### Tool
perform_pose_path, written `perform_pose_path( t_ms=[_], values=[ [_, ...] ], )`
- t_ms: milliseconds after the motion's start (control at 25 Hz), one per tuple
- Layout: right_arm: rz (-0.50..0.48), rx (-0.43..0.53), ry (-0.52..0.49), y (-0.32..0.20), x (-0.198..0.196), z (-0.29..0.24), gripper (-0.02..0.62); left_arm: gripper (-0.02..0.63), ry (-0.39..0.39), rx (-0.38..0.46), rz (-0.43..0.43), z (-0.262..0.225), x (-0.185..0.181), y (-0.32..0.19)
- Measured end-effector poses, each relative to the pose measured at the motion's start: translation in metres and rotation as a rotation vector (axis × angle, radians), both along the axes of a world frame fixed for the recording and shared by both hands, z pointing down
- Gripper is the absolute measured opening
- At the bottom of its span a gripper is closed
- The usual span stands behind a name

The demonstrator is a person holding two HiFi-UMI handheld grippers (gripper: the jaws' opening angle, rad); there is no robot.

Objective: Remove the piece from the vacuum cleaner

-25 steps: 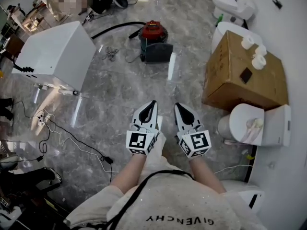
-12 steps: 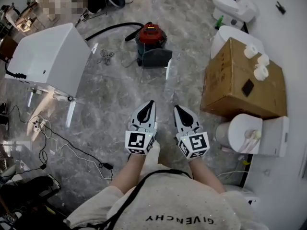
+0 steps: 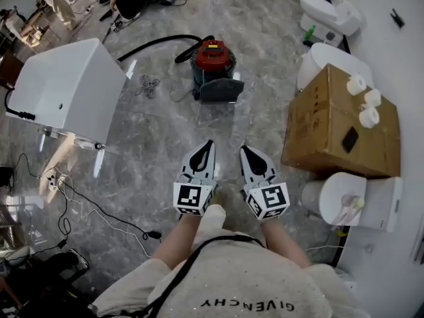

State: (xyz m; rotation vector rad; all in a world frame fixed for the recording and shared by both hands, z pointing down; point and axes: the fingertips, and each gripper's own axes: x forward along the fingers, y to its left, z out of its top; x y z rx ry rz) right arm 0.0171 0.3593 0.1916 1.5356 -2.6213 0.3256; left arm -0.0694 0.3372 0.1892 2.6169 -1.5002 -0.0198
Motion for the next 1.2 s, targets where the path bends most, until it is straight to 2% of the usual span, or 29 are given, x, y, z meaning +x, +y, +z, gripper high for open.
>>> perform_pose_path(
  t_ms=[280, 520, 760, 1040, 1200],
  values=[
    [0.042, -0.010, -0.009, -0.035, 0.005, 0.005, 0.012, 0.020, 0.003, 0.000, 0.031, 0.002, 0.003, -0.037],
    [0.053, -0.024, -0.013, -0.057, 0.014, 0.008, 0.012, 0.020, 0.012, -0.027, 0.023, 0.008, 0.005, -0.052],
    [0.010, -0.040, -0.010, -0.086, 0.017, 0.013, 0.012, 0.020, 0.019, -0.048, -0.010, 0.013, 0.010, -0.079],
    [-0.039, -0.041, -0.002, -0.130, 0.022, 0.013, 0.012, 0.020, 0.025, -0.029, -0.036, 0.005, 0.020, -0.123],
    [-0.076, -0.049, -0.067, -0.148, 0.026, 0.013, 0.014, 0.021, 0.015, -0.022, -0.030, 0.004, 0.033, -0.141]
  ],
)
